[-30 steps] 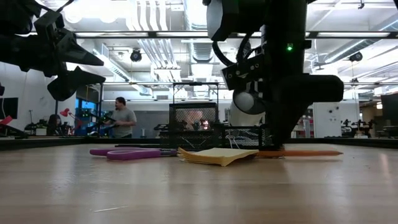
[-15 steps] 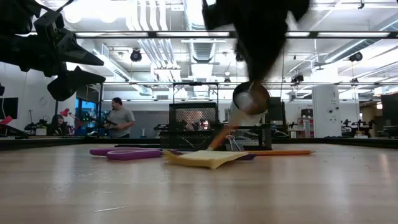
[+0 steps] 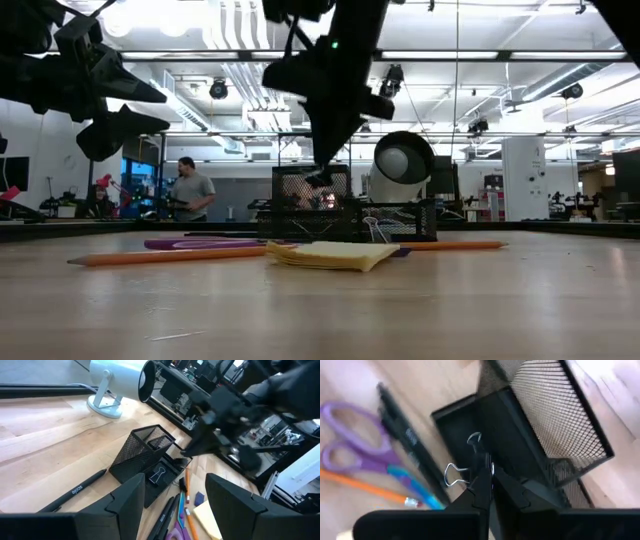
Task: Pick and place office supplies into organizer
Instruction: Put the right black binder clip into the black mesh organizer
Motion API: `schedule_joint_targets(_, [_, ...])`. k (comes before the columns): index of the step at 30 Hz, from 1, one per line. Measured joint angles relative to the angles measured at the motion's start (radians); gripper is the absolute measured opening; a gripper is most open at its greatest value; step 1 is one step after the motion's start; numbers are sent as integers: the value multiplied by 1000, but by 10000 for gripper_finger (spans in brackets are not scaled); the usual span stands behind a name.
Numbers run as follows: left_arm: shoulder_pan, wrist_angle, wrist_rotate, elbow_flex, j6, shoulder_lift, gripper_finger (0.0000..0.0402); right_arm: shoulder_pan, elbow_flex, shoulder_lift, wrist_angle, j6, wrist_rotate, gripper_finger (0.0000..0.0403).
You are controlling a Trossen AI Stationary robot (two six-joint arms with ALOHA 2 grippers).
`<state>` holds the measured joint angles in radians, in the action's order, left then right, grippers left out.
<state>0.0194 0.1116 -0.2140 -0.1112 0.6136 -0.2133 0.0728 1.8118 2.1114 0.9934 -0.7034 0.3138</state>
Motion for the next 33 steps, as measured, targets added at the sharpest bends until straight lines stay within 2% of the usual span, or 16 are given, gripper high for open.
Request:
schedule_joint_targets(14, [0,2,0,-1,0,-1,195,-35,18,118,-78,-412,16,8])
schedule_joint_targets(21, [0,1,0,0,0,-1,195,-35,64,147,-106,-493,103,9])
schedule_joint_targets(29, [0,1,1,-1,0,0,195,-38,46,148,-102,-536,47,9])
schedule_joint_targets(33, [0,1,1,0,0,0,195,-36,43,149,-128,-548,45,24])
